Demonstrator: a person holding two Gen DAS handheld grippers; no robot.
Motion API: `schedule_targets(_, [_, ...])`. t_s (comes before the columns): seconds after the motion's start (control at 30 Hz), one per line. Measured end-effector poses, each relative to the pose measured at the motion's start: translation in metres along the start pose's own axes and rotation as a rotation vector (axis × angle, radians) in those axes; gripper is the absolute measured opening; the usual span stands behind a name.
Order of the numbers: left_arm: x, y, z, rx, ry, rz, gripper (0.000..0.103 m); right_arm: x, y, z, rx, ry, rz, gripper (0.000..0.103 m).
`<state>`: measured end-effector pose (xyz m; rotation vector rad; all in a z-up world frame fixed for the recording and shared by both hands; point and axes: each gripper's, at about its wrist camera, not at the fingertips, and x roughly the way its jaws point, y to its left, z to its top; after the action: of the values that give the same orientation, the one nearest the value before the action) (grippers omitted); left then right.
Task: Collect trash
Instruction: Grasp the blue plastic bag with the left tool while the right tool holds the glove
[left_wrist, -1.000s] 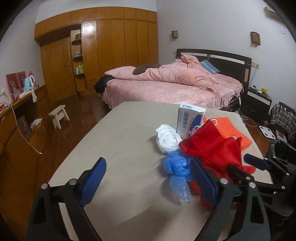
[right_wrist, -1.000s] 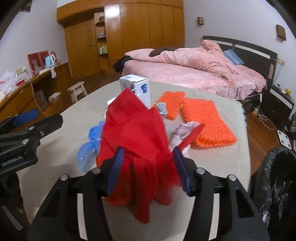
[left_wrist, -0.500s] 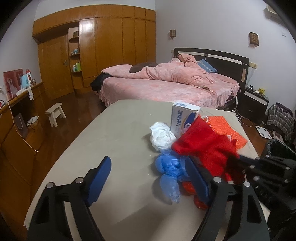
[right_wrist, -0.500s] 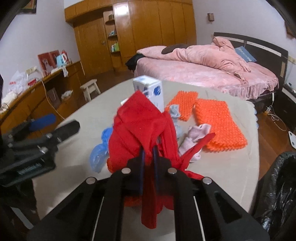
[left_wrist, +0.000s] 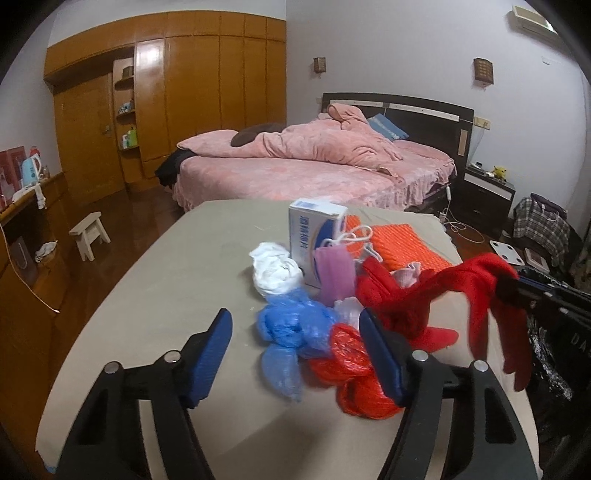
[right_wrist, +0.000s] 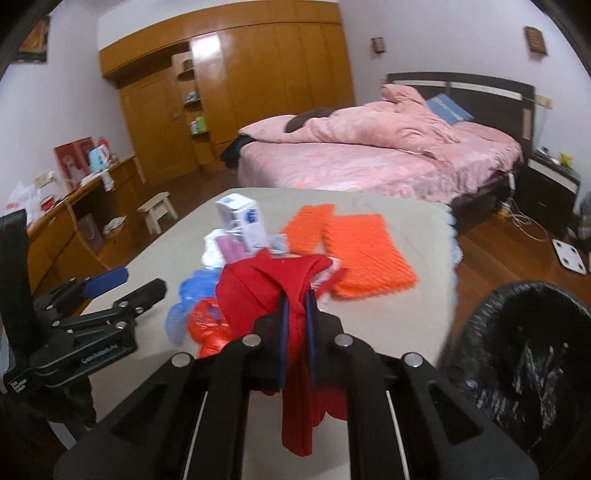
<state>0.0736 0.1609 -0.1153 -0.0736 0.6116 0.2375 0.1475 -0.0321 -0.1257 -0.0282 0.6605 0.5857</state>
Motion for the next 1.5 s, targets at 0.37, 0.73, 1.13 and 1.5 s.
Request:
schedule_targets(0.37, [0.052, 0.001, -0.005, 0.012, 0.082, 0.017, 0.055, 0.014, -0.02, -0.01, 0.027, 0.036, -0.033, 0.008])
schedule_targets(0.73, [0.088, -0.002, -0.015, 0.028, 0.185, -0.009, 0.042, 0.018, -0.013, -0.011, 0.015, 0.062, -0.028, 0.008])
schedule_targets(1.13, [0.045, 0.026, 0.006, -0.082, 0.08, -0.014, 0.034, 0.007, -0.009, -0.008, 0.005, 0.047, -0.032, 0.008])
schedule_targets(1.5, [0.001, 0.015, 0.025, -0.041, -0.006, -0.014, 0.034, -0.025, -0.01, 0.003, 0.014, -0.005, -0.027, 0.008])
